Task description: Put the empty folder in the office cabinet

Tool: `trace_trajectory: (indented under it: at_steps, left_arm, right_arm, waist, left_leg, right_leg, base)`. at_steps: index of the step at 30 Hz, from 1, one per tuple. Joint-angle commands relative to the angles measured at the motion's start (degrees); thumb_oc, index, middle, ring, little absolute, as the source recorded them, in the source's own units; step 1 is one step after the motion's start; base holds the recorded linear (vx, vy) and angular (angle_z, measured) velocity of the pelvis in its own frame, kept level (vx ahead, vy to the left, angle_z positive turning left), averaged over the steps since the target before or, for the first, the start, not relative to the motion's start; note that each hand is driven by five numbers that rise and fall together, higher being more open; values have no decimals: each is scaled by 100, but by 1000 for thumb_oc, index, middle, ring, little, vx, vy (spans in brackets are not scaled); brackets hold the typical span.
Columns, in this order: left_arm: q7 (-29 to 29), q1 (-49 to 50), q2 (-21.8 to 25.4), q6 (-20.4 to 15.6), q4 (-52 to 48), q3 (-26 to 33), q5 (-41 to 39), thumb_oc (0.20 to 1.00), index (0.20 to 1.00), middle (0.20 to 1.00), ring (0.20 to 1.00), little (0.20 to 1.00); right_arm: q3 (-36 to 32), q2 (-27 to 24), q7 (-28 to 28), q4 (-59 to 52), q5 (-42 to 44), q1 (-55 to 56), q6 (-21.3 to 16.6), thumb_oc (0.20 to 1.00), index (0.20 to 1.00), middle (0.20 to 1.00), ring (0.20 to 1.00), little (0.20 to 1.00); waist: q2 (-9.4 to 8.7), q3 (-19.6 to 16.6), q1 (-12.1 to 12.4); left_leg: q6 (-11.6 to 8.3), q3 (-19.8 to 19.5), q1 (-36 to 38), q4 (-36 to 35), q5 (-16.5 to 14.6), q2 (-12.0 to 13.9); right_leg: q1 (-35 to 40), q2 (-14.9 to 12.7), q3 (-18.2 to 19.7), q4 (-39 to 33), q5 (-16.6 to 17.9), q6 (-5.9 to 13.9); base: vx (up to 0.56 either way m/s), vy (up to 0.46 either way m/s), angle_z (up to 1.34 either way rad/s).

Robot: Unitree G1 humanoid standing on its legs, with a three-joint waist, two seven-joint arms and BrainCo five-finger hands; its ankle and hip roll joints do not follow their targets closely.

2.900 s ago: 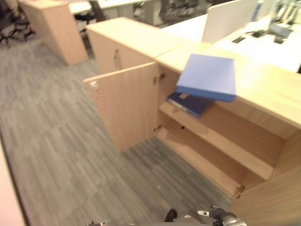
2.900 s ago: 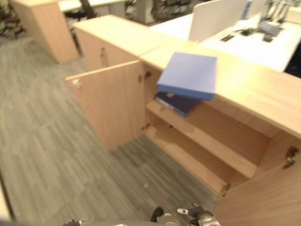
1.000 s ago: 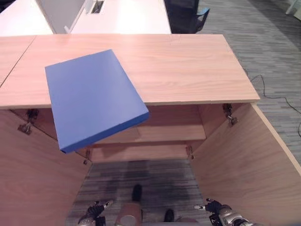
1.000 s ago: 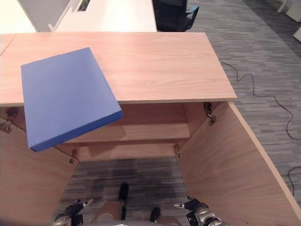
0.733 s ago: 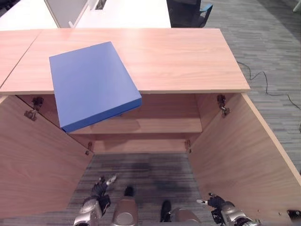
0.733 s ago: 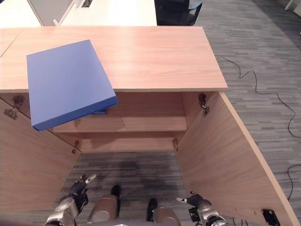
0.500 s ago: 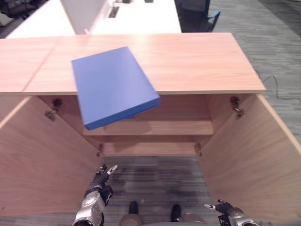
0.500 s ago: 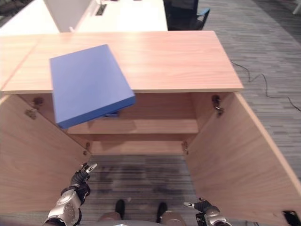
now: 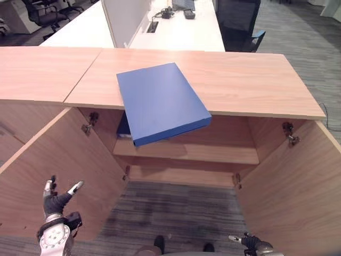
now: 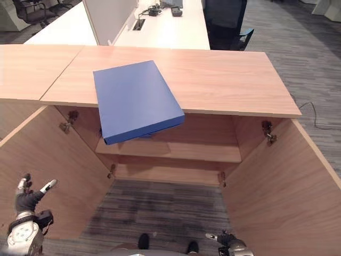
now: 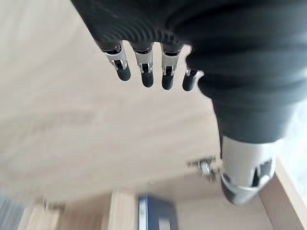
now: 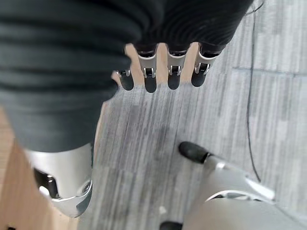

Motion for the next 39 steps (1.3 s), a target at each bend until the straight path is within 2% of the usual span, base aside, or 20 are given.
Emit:
trace_trajectory:
  at_steps: [1,5,7,12,13,24,31,39]
  left_arm:
    - [547,-189,508,-378,-884,393,853,1000,1000,1000,1000,1000]
    - [927,-450,715,-454,-1573,476,1505,1000,1000,1000,1000,1000]
    - [939,-627,877,-536,-1973,374,1730,1000,1000,1000,1000,1000]
    - [642,-958,1326,-638,-2682,50,2005,1000,1000,1000,1000,1000]
    - [395,-1110,1534,-689,-3000,-128,1993,1000,1000,1000,1000,1000]
    - [-277,-2082,2103,-676,-3348,-937,1963,1000,1000,1000,1000,1000]
    - [-623,-2554,2254,-728,-3598,-1421,1785,1000,1000,1000,1000,1000]
    - [-891,-3312,2883,-878,-3833,-2028,1764,1000,1000,1000,1000,1000]
  right_arm:
    - [181,145,-114,321,123,-317,-44,1000,1000,1000,1000,1000]
    - [315,241,-169,444,81,-287,-120,1000,1000,1000,1000,1000]
    - [431,289,-181,522,30,-299,-157,1000,1000,1000,1000,1000]
    - [529,326,-168,657,-76,-371,-162,1000,1000,1000,1000,1000]
    - [558,328,-134,702,-110,-388,-139,1000,1000,1000,1000,1000]
    - [692,284,74,758,-266,-447,-27,1000,1000,1000,1000,1000]
    - [760,257,121,753,-327,-471,5,1000,1000,1000,1000,1000]
    - [836,215,123,792,-395,-434,-21,1000,1000,1000,1000,1000]
  waist:
    - [-178,73,65]
    - [-234,58,44]
    - [-255,61,26]
    - [-251,34,-18]
    - [-226,1,-62]
    - [-175,-177,-243]
    - [-195,-231,-312]
    - [-211,-291,-395]
  left_leg:
    - [-5,-311,-180,17,-462,23]
    - [-45,-309,-156,17,-444,60]
    - [-71,-308,-90,17,-494,87]
    - [-95,-292,-48,17,-489,110]
    - [-106,-266,-10,17,-508,124]
    - [-151,-179,156,17,-590,149]
    - [-159,-124,193,17,-608,175]
    - [-174,-57,250,17,-631,207]
  right_leg:
    - [136,-93,138,187,-443,227]
    - [184,-57,110,73,-395,220]
    - [249,-29,114,47,-430,216]
    - [274,-18,112,40,-416,220]
    - [290,-17,113,40,-425,224]
    - [422,5,157,40,-462,215]
    - [427,30,187,40,-454,217]
    - [442,46,237,40,-455,229]
  base:
    - [5,-44,2]
    - [8,-38,0]
    - [24,-44,-1]
    - [0,0,0]
    - [0,0,0]
    - [2,-1,0]
    - [0,0,0]
    - [0,-3,-5]
